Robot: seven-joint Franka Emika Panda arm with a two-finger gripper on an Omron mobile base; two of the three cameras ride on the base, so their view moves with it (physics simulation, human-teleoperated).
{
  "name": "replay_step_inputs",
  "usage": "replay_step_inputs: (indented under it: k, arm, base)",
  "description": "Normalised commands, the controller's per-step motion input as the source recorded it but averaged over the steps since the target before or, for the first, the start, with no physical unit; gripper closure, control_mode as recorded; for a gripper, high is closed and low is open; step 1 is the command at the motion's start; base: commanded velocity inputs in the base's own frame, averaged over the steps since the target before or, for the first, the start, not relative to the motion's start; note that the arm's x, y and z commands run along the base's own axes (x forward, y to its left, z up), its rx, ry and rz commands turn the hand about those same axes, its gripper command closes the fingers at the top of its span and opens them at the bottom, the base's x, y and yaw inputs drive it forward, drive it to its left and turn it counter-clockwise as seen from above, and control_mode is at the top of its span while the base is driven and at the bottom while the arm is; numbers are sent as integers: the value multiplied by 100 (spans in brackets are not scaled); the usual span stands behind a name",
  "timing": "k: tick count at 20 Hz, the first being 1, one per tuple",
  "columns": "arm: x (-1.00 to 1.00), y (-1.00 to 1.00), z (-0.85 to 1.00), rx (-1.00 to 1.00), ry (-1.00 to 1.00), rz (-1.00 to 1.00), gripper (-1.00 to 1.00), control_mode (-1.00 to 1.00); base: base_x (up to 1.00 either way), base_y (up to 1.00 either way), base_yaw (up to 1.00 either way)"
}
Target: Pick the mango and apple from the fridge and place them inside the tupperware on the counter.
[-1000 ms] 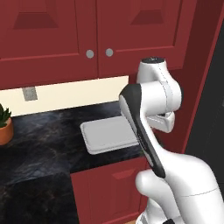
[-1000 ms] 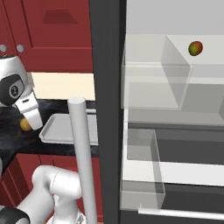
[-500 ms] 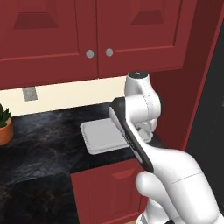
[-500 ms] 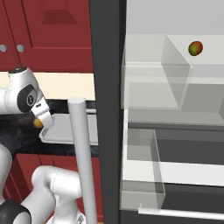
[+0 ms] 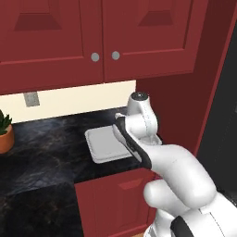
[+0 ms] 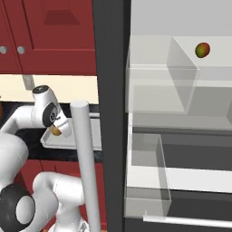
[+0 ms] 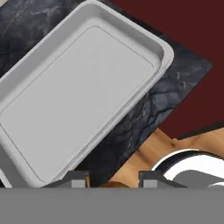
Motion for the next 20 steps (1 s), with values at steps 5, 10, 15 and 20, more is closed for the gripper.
replay_step_inputs:
  k: [5,10,15,20]
  arm:
    - [68,5,-58,0,0,0,100,-100]
    - [47,6,-45,0,0,3,100,-100]
    - [50,4,-43,0,0,2,100,-100]
    - [49,6,-45,0,0,3,100,-100]
  base:
    - [0,0,0]
    - [0,0,0]
    - [0,0,0]
    - [0,0,0]
